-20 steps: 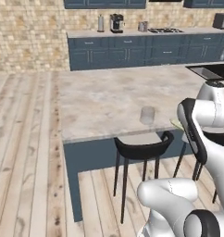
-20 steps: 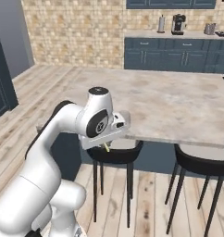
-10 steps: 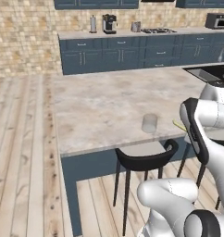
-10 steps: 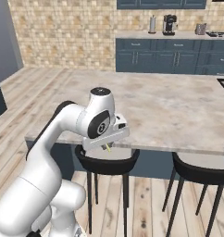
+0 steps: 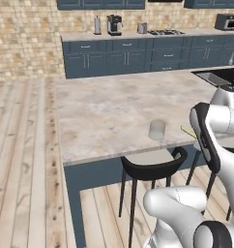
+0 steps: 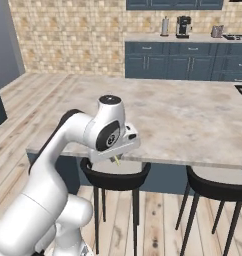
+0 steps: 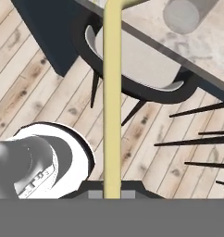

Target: Take a straw from the drawer in front and place it inside the glass cup on the dining counter.

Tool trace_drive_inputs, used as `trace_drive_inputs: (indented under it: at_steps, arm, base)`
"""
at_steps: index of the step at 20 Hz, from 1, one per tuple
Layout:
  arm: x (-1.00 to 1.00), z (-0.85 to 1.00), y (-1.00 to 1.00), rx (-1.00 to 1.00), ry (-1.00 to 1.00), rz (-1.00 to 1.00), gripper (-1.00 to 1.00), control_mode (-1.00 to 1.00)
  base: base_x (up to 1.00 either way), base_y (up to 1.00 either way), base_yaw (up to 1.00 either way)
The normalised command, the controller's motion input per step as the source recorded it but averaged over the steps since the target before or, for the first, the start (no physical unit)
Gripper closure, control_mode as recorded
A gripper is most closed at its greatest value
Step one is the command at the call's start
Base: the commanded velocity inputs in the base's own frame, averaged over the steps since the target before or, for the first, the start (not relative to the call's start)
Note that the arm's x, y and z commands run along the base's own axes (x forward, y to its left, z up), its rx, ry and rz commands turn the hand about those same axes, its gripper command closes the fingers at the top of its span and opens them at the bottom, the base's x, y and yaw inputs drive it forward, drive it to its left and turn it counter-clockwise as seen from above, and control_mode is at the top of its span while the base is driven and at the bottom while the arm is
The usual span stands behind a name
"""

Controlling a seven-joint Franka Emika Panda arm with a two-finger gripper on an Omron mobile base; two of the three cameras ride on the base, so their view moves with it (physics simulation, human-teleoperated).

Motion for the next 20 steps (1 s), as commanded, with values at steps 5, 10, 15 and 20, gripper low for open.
trace_drive_inputs:
  at_steps: [5,10,15,20]
  arm:
    - [0.00,0.04,0.00,0.30,-0.11,0.19,1.00,-1.00]
    - [0.05,0.31,0.00,0.37,-0.16,0.26,1.00,-1.00]
    - [0.75,0.73,0.00,0.34,-0.06,0.21,1.00,-1.00]
    - [0.82,0.32,0.07,0.20,0.00,0.13,1.00,-1.00]
  base:
    - [0.00,0.00,0.00]
    - [0.00,0.00,0.00]
    - [0.00,0.00,0.00]
    - [0.00,0.00,0.00]
